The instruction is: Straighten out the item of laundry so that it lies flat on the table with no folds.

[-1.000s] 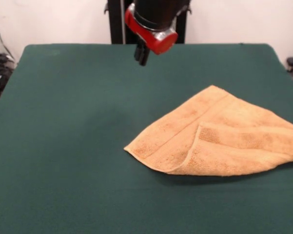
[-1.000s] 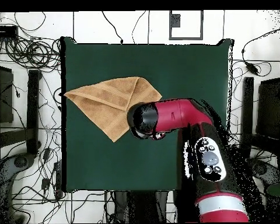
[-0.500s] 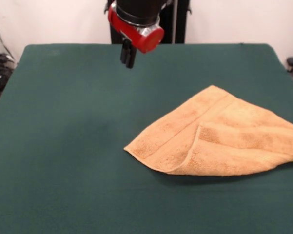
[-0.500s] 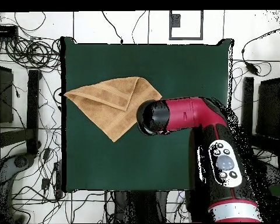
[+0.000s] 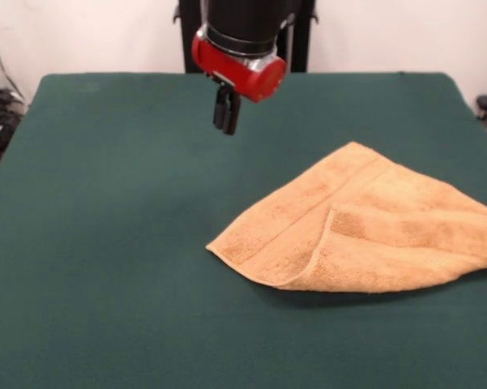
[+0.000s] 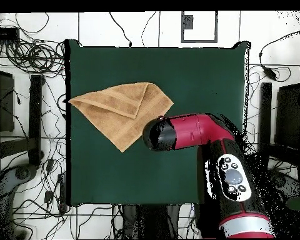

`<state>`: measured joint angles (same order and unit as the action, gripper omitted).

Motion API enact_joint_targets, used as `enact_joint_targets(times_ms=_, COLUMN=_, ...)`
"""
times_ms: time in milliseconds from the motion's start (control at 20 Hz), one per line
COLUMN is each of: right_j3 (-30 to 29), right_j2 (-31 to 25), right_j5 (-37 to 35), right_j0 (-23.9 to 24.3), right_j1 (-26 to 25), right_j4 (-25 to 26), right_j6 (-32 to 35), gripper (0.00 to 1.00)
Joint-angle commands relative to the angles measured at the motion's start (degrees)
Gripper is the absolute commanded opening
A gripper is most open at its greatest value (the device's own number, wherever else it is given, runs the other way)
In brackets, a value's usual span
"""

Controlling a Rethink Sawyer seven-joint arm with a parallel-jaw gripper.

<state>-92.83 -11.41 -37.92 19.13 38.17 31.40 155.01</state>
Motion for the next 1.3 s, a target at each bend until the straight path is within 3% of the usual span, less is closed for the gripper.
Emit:
enact_joint_targets(times_ms=50, right_j3=-7.5, right_j2=-3.3, right_j5=2.7, right_j0=-2.5, right_j1=-1.6, right_j4=2.5, right_j6=-6.6, gripper=0.0)
enact_joint_targets(times_ms=350, right_j3=-12.8, right_j2=-2.9, right_j5=7.5, right_j0=-2.3, right_j1=-0.4, right_j4=3.3, right_j6=-4.4, gripper=0.0)
enact_joint_targets(times_ms=750, right_j3=-14.7, right_j2=0.2, right_j5=16.1, right_j0=-4.1, right_j1=-3.9, right_j4=6.1, right_j6=0.4, gripper=0.0)
enact_joint_targets(times_ms=1050, right_j3=-15.1, right_j2=0.3, right_j5=15.5, right_j0=-3.9, right_j1=-3.2, right_j4=5.3, right_j6=-0.8, gripper=0.0)
enact_joint_targets(times_ms=1300, right_j3=-16.3, right_j2=-1.6, right_j5=10.7, right_j0=-2.3, right_j1=0.1, right_j4=2.7, right_j6=-3.8, gripper=0.0)
